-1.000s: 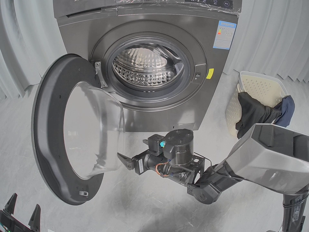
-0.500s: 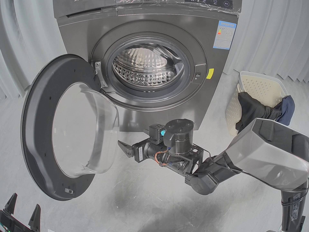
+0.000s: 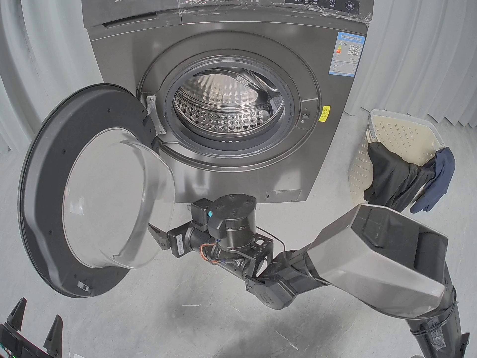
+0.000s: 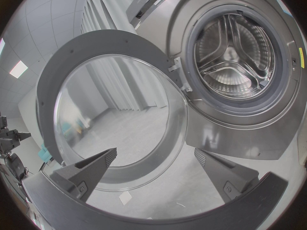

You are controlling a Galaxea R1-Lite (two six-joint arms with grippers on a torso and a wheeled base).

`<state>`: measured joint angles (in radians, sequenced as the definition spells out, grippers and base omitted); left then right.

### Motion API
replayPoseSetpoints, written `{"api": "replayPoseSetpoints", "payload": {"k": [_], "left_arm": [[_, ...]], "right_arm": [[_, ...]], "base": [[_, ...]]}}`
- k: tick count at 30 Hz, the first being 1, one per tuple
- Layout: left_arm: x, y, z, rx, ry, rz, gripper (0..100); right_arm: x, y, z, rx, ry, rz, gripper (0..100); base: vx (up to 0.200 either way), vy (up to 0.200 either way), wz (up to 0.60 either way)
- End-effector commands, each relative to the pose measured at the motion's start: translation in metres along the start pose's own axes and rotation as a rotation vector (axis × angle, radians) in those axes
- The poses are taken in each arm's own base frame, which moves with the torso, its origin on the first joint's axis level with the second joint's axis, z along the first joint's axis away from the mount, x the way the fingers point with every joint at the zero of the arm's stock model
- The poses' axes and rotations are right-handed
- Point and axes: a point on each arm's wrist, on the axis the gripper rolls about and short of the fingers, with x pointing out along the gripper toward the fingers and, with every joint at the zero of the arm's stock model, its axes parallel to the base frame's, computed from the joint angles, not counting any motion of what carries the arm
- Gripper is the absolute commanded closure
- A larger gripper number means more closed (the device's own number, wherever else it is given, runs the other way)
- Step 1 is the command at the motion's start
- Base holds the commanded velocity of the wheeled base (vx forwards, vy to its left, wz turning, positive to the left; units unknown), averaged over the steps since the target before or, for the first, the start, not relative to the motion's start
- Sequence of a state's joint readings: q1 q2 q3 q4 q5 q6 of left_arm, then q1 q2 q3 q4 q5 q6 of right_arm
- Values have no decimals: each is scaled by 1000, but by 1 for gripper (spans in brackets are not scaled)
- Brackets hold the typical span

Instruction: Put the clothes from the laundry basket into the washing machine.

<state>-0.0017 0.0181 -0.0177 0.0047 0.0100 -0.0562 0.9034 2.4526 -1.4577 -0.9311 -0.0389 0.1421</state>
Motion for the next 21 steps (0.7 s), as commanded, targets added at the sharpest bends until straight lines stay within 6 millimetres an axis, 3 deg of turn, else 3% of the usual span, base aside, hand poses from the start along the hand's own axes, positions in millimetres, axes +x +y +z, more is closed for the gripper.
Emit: {"api": "replayPoseSetpoints", "payload": {"k": [1, 7, 8, 9, 13, 15, 16, 21], "left_arm": [[0, 0, -4, 1, 3, 1, 0], [0, 0, -5, 1, 4, 1, 0], [0, 0, -5, -1, 4, 1, 0], [0, 0, -5, -1, 4, 1, 0], [0, 0, -5, -1, 4, 1, 0], [0, 0, -5, -1, 4, 1, 0], [0, 0, -5, -1, 4, 1, 0], [0, 0, -4, -1, 3, 1, 0]], "right_arm": [[19, 13, -7, 30, -49, 13, 0], [11, -1, 4, 39, -61, -44, 0], [-3, -13, 24, 41, -73, -70, 0], [-3, -13, 24, 41, -73, -70, 0], [-57, -40, 63, 26, -60, -145, 0], [-80, -44, 73, 17, -52, -160, 0], [-104, -48, 81, 11, -43, -174, 0], [-181, -55, 107, 8, -86, -226, 0]], "base": [[0, 0, 0], [0, 0, 0], [0, 0, 0], [0, 0, 0], [0, 0, 0], [0, 0, 0], [0, 0, 0], [0, 0, 0]]}}
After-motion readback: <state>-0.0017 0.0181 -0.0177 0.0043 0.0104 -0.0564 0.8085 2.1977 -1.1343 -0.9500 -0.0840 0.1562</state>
